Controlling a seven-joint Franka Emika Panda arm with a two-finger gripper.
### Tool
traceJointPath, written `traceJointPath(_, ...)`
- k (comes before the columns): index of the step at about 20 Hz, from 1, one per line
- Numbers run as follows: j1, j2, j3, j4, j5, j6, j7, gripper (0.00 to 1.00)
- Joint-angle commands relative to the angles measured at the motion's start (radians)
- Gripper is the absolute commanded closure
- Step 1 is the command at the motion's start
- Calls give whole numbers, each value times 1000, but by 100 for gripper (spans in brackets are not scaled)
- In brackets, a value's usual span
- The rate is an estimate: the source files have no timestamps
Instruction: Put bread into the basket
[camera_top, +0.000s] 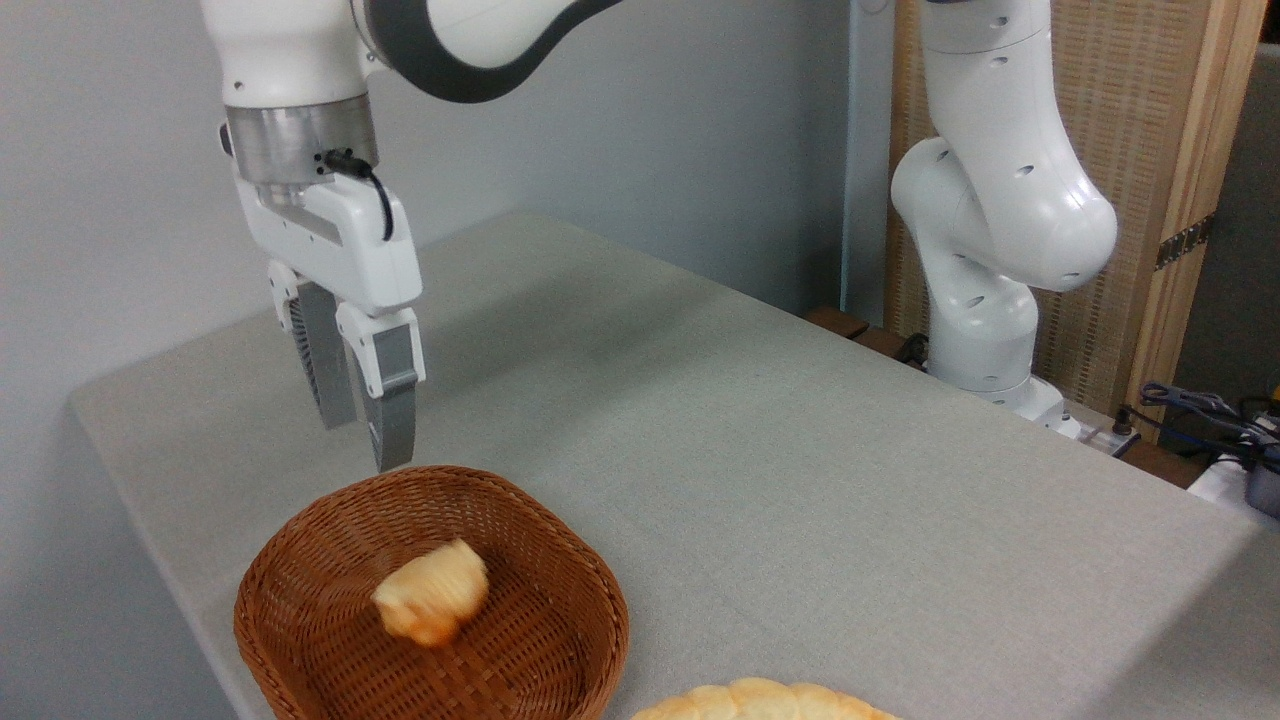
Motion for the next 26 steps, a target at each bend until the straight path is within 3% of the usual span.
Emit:
traceJointPath(1, 61, -70, 1, -2, -107, -54, 1, 0)
traceJointPath(3, 78, -107, 2, -7, -130, -113, 20, 0)
traceJointPath(9, 88, -219, 4, -111, -130, -209, 169, 0)
traceJointPath(14, 88, -231, 7, -112, -122, -259, 222, 0)
traceJointPath(26, 88, -239, 22, -119, -122, -266, 226, 0)
